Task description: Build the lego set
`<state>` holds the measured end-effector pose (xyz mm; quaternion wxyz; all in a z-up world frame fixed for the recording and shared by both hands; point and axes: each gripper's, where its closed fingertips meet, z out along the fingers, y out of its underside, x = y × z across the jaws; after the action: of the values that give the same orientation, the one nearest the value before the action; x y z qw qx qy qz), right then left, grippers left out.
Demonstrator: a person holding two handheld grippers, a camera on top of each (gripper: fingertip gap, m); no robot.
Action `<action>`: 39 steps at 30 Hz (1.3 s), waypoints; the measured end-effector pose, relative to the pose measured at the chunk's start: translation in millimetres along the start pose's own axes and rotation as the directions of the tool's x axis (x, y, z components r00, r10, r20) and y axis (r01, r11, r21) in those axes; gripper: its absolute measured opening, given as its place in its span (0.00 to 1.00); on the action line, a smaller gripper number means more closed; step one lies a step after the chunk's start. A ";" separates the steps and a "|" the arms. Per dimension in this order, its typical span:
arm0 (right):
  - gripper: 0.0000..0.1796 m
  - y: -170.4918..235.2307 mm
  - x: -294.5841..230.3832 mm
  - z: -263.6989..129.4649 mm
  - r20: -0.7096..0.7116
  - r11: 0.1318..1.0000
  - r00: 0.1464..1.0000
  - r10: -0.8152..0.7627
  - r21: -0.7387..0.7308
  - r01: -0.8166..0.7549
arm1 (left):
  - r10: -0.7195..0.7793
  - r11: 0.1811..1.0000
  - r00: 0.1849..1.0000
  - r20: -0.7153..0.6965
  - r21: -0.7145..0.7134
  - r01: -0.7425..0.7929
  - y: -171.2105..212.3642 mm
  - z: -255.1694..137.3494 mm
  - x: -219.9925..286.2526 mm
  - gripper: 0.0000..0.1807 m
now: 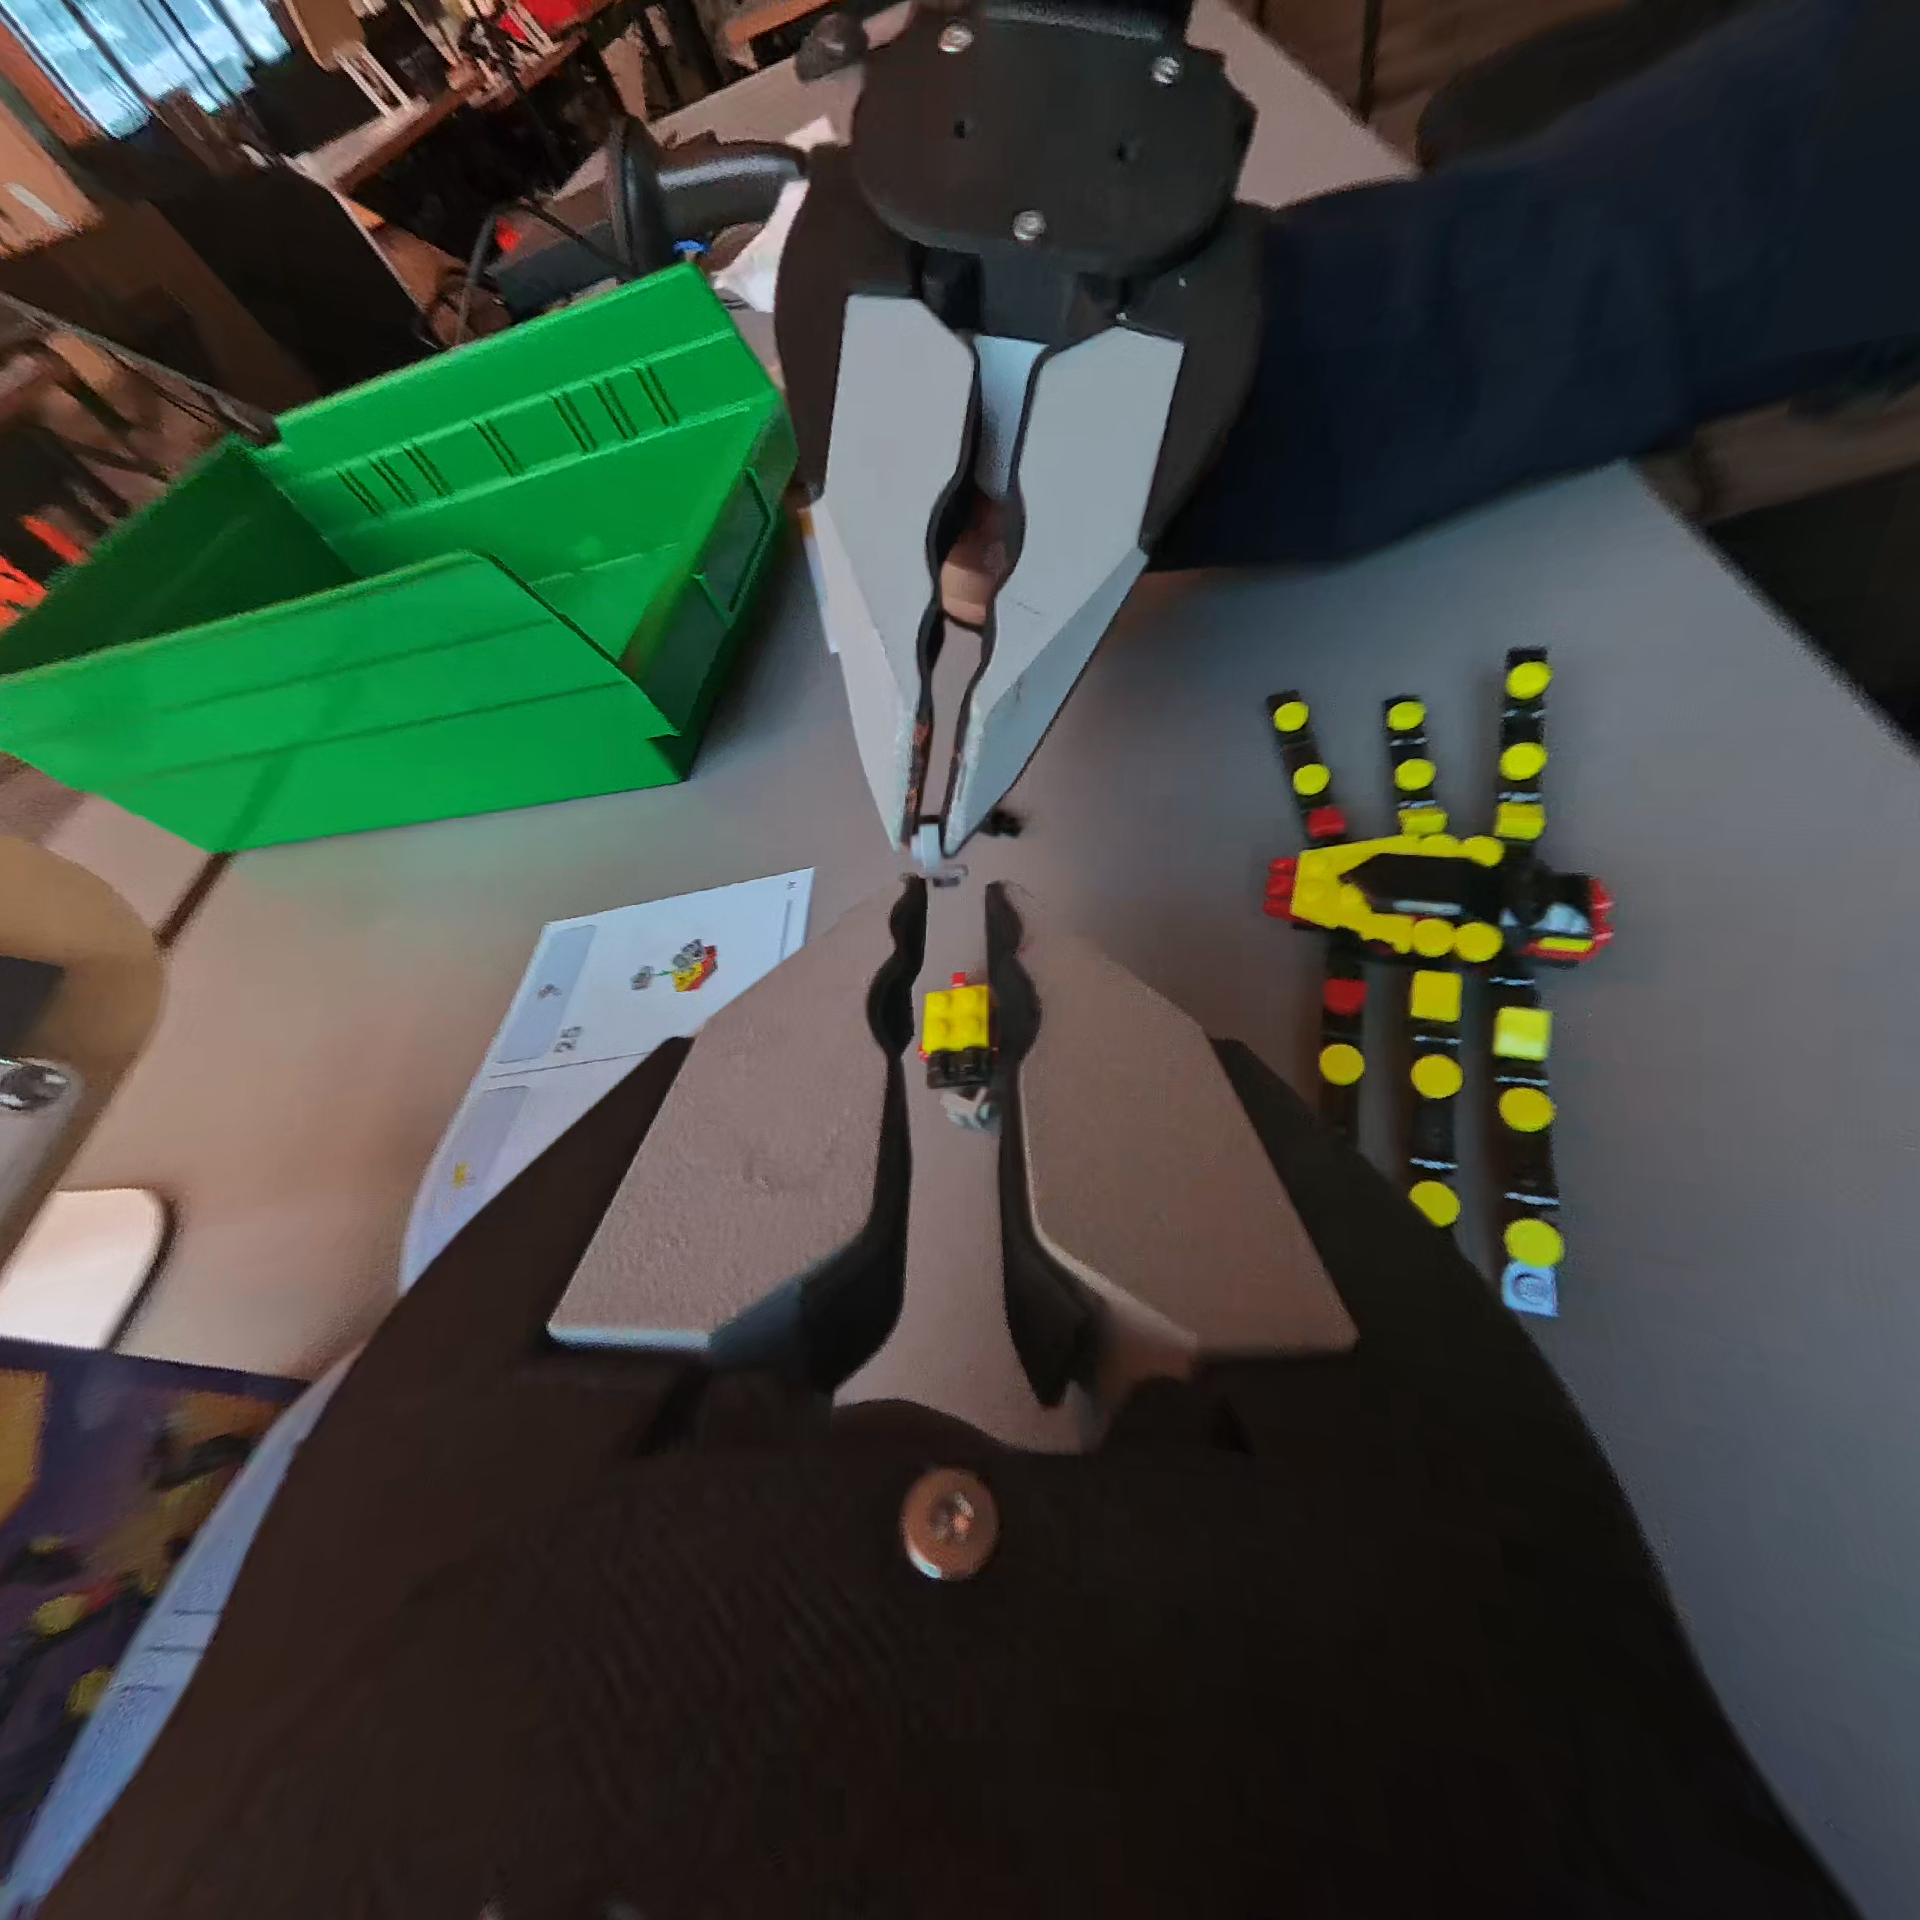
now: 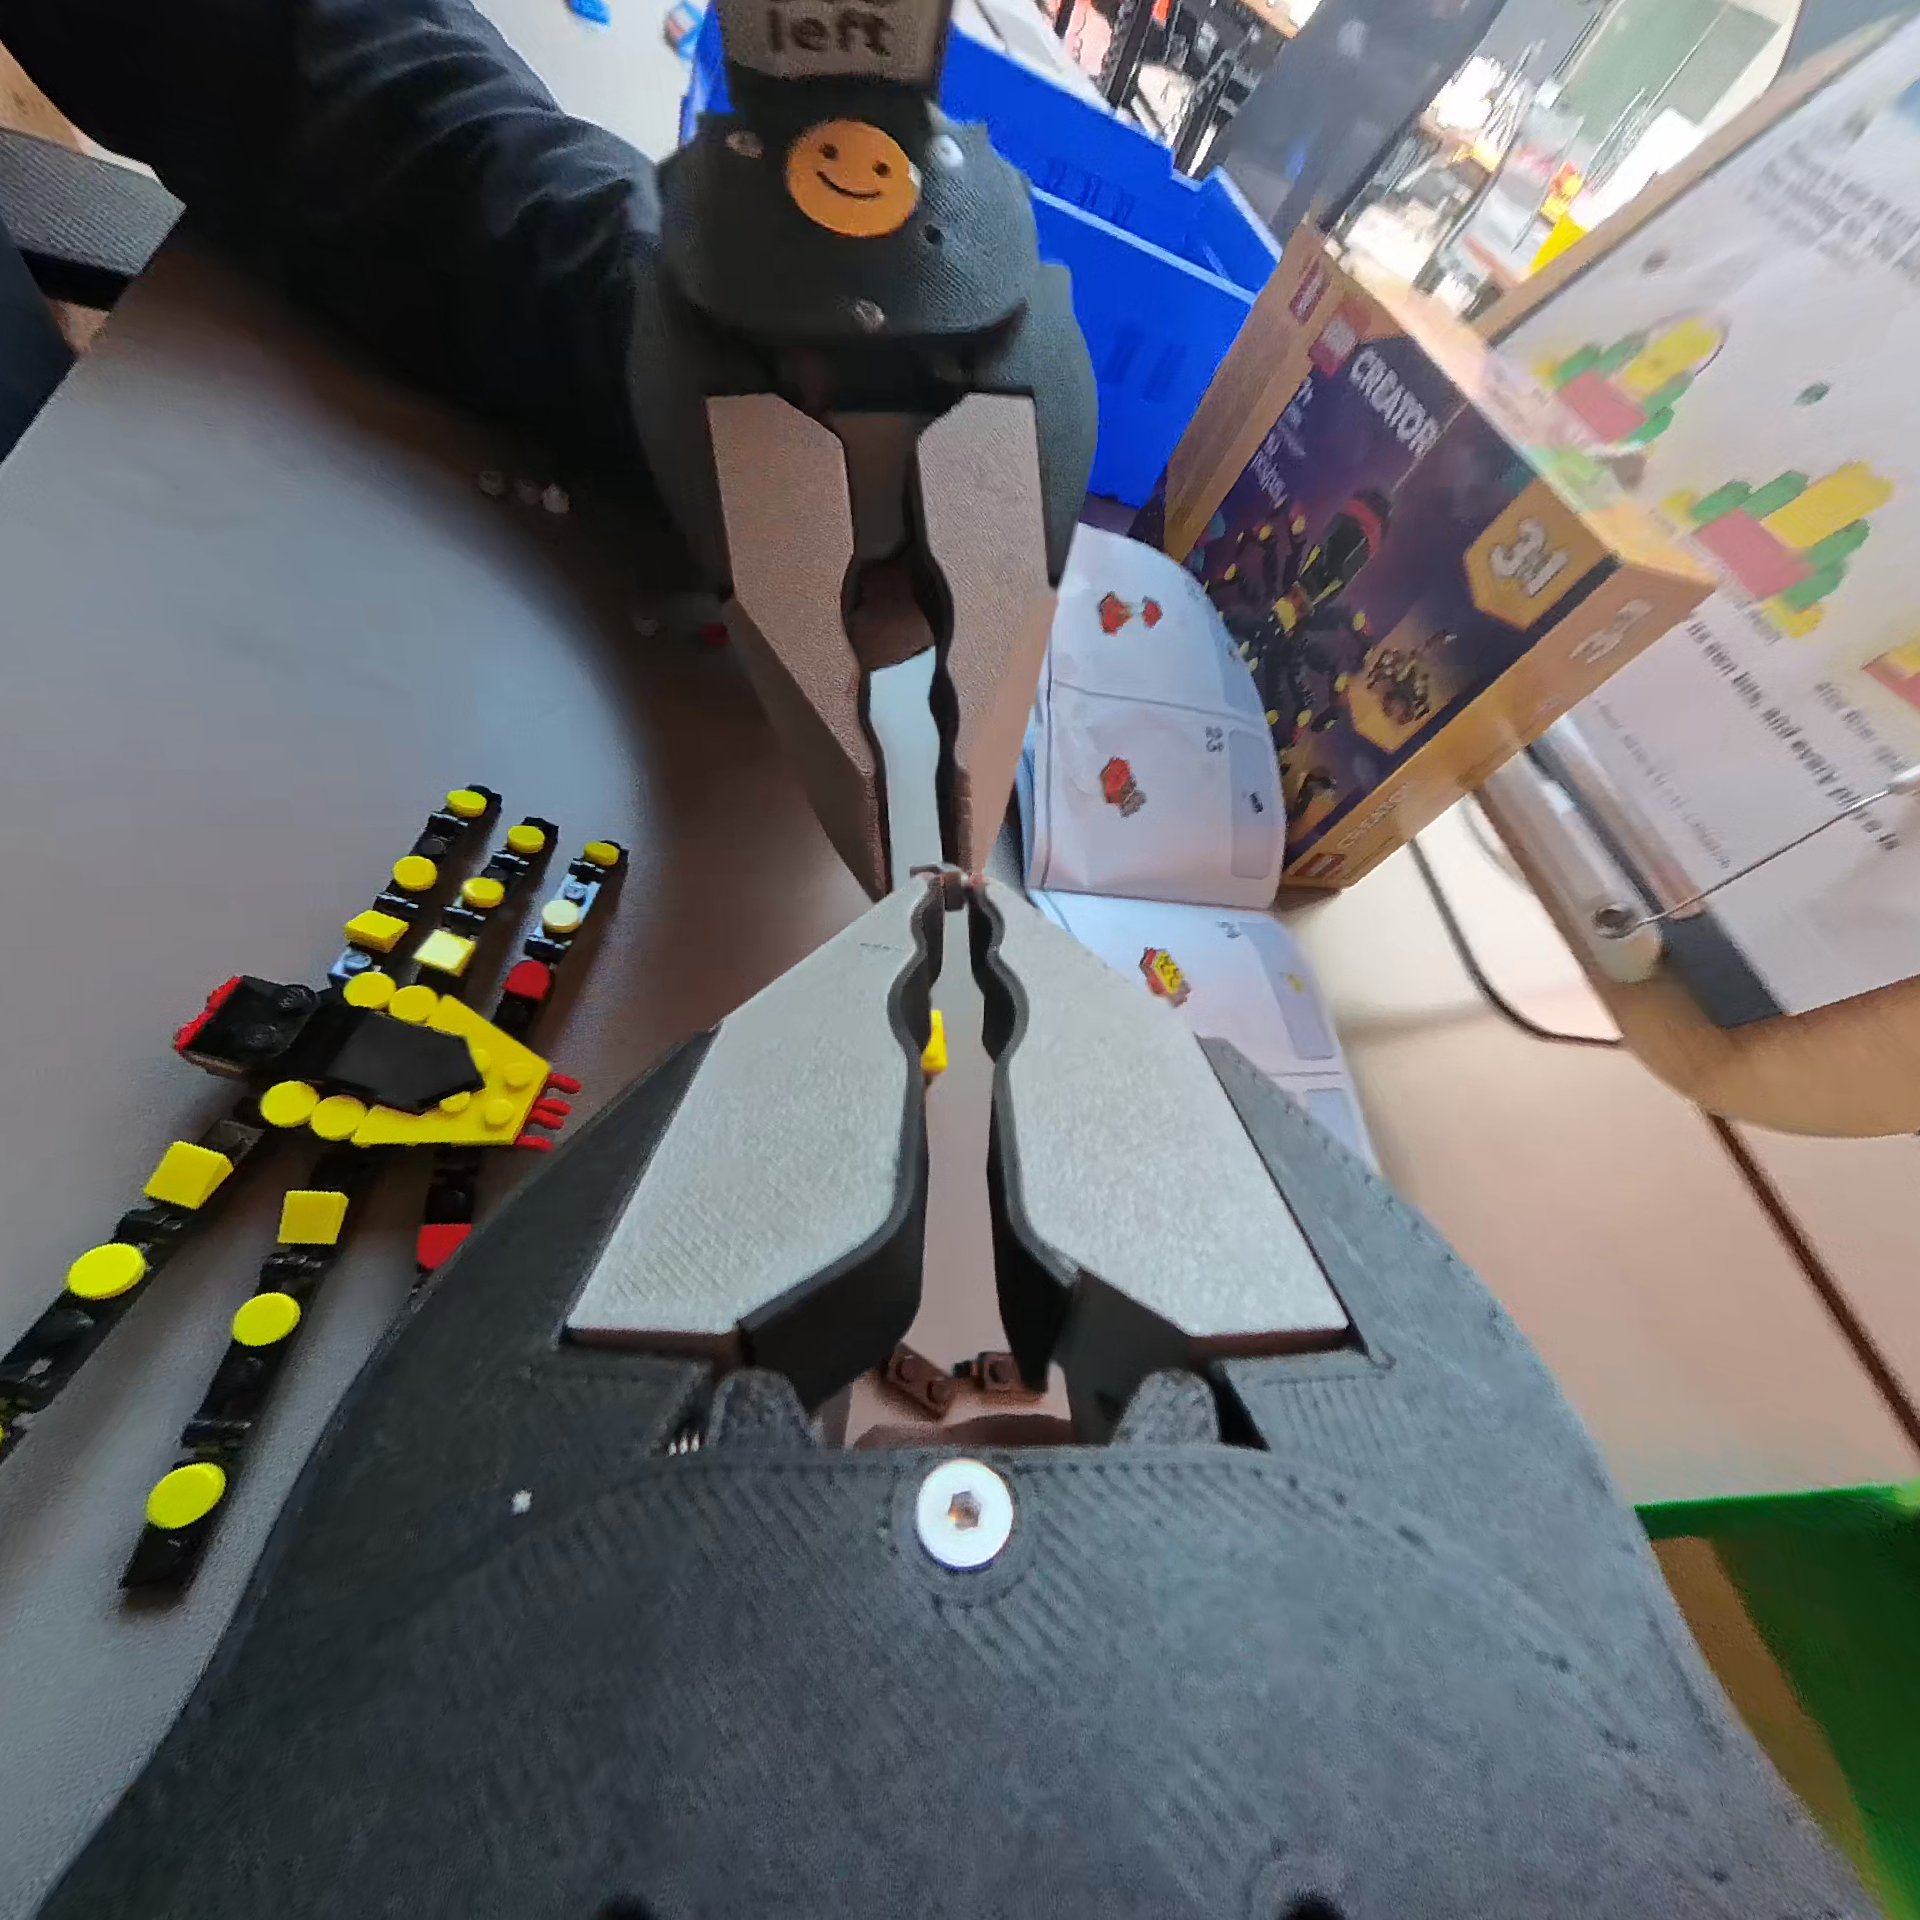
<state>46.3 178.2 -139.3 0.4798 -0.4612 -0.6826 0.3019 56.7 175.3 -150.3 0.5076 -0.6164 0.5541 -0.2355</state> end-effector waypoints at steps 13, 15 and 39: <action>0.01 -51.5 -10.9 -19.3 -0.138 0.930 0.945 -0.295 0.184 0.317 | -0.440 0.813 0.724 -0.532 0.106 0.573 -43.7 -28.9 22.6 0.07; 0.01 -54.0 -13.0 -19.5 -0.138 0.921 0.940 -0.311 0.202 0.334 | -0.464 0.777 0.683 -0.564 0.112 0.620 -49.2 -31.9 20.8 0.07; 0.00 -13.7 19.0 -8.7 -0.124 1.000 0.992 -0.005 0.016 0.007 | -0.270 0.956 0.962 0.032 0.131 0.264 -27.0 -16.1 -23.2 0.03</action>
<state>47.6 190.0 -117.2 0.5260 -0.4731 -0.6504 0.2766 48.5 187.3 -114.0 0.5225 -0.6579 0.4370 -0.3212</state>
